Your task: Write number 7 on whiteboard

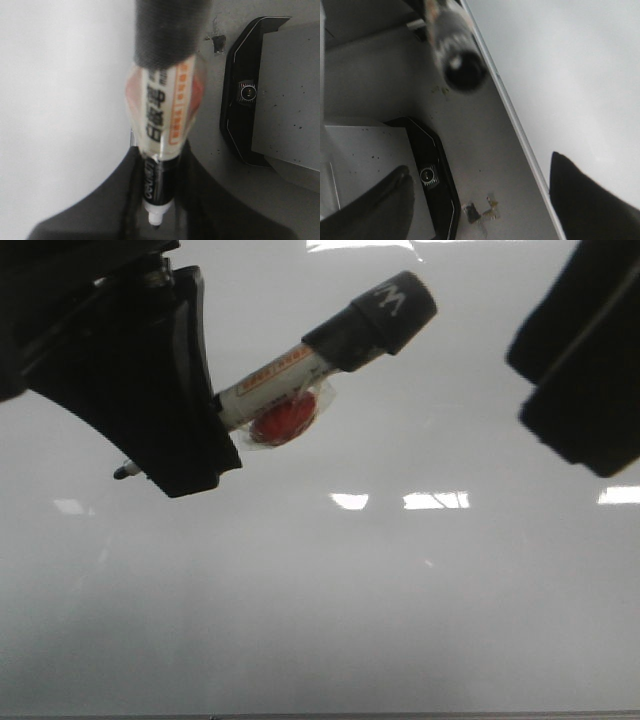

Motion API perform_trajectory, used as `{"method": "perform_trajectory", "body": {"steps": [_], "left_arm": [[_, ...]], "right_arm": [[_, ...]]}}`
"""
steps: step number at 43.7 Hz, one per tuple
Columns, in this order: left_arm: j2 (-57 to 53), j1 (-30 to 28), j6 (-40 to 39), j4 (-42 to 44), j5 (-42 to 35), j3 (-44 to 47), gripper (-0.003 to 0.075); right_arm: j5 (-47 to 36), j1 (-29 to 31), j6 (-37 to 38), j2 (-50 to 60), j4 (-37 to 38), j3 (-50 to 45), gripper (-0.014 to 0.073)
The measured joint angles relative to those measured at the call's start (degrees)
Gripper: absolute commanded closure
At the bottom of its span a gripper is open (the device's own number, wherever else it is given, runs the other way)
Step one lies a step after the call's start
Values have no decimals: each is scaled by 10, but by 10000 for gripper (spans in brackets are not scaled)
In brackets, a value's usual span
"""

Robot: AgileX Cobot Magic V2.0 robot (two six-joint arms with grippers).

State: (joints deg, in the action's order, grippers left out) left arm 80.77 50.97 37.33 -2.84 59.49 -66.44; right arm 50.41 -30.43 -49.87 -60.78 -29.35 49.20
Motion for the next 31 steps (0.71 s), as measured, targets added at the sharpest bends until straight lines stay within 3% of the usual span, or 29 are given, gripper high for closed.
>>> {"method": "perform_trajectory", "body": {"steps": [7,17,31], "left_arm": [[0,6,0,0,-3,0,741],[0,7,1,0,-4,0,741],[0,7,3,0,-5,0,741]], "right_arm": [[-49,-41,-76,-30,-62,4,13],[-70,-71,-92,-61,-81,34,28],[-69,-72,-94,-65,-83,39,447]]}}
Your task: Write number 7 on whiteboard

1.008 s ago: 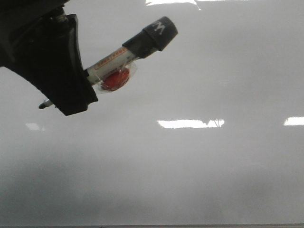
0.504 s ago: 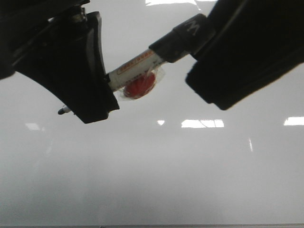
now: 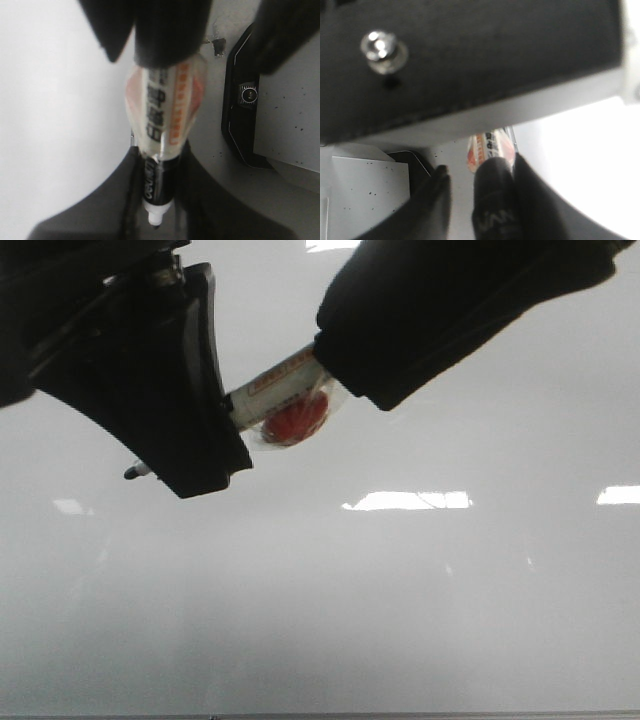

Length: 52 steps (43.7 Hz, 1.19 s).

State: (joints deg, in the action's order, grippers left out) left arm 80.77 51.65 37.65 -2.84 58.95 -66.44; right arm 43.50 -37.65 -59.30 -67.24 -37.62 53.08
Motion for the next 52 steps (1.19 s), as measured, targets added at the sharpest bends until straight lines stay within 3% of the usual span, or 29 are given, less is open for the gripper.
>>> {"method": "perform_trajectory", "body": {"steps": [5,7,16,18,23,30,42,45,52], "left_arm": [[0,0,3,0,2,0,731],[0,0,5,0,1,0,692],[0,0,0,1,-3,0,372],[-1,0,-9,8,-4,0,335],[-21,-16,-43,15,-3,0,333],[-83,-78,-82,19,1,3,333],[-214,-189,-121,-16,-28,54,333],[-234,-207,-122,-18,-30,68,333],[-250,-224,-123,-20,-34,83,333]], "right_arm": [[0,0,0,0,0,0,540],[0,0,0,0,1,0,568],[1,0,0,0,1,1,662],[3,0,0,0,1,1,661],[4,6,16,0,4,3,661],[28,47,100,14,63,17,661],[146,187,277,31,135,101,661],[125,211,299,48,135,85,661],[-20,222,313,80,112,0,661]]}}
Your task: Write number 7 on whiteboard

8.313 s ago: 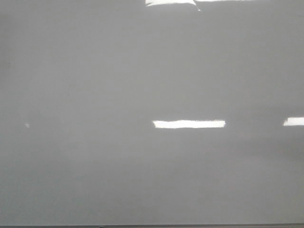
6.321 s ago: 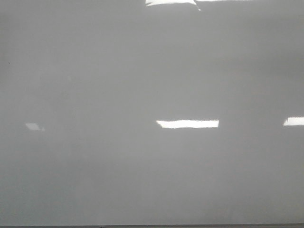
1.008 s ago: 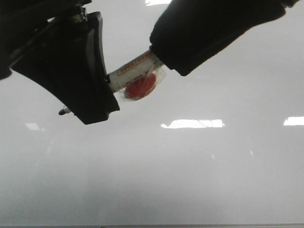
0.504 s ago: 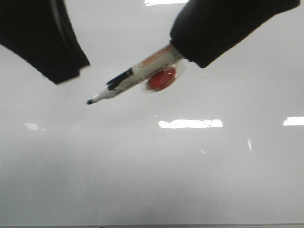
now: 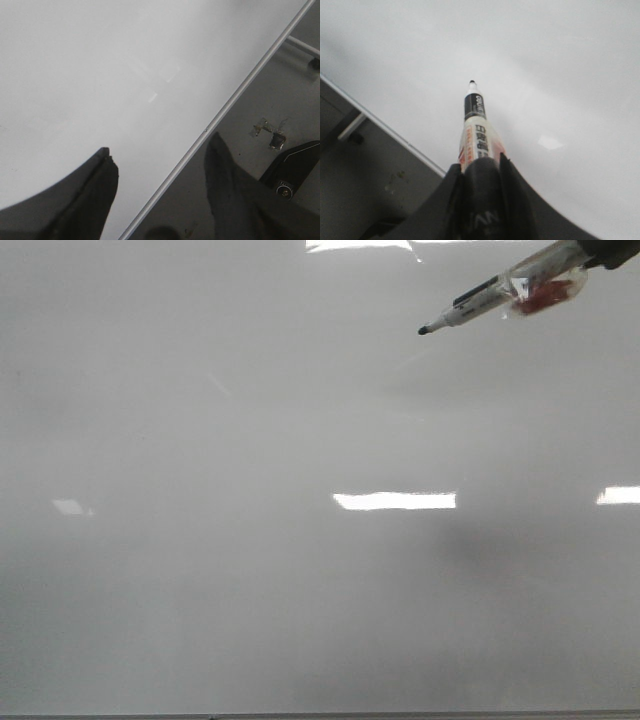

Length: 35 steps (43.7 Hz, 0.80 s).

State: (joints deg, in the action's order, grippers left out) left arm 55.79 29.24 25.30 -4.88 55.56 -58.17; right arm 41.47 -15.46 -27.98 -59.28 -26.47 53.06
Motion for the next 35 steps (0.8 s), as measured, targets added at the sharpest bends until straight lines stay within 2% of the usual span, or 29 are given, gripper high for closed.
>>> {"method": "perform_trajectory", "body": {"steps": [7,13,35], "left_arm": [[0,0,0,-1,-11,4,333],[0,0,0,-1,-17,4,333],[0,0,0,-1,-23,4,333]], "right_arm": [[-86,0,2,-28,-26,-9,661],[-127,0,2,-64,-37,13,661],[-130,8,2,-179,-49,97,657]]}}
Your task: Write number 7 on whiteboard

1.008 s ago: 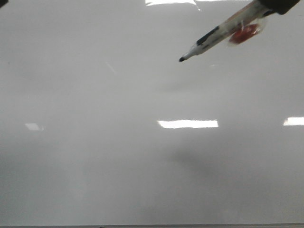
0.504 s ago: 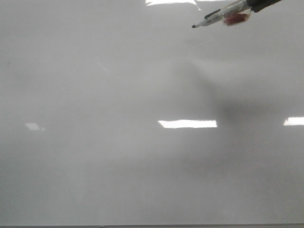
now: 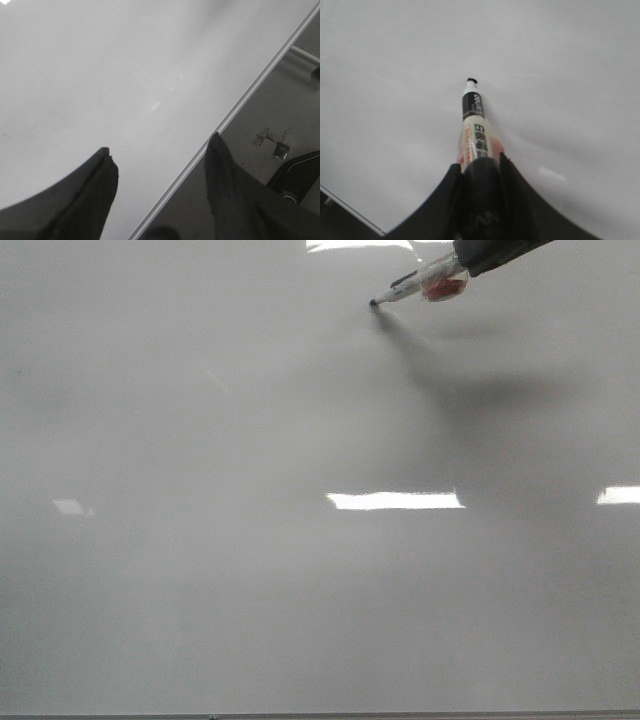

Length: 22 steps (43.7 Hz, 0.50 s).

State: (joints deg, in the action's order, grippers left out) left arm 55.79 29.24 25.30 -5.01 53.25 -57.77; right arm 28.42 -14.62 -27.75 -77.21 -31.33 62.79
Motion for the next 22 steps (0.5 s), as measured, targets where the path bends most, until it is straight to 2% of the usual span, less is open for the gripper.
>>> {"method": "perform_trajectory", "body": {"steps": [12,22], "left_arm": [[0,0,0,0,0,0,333],[0,0,0,-1,-2,0,333]], "right_arm": [[75,84,-2,20,3,2,653],[93,69,-4,15,9,-3,653]]}}
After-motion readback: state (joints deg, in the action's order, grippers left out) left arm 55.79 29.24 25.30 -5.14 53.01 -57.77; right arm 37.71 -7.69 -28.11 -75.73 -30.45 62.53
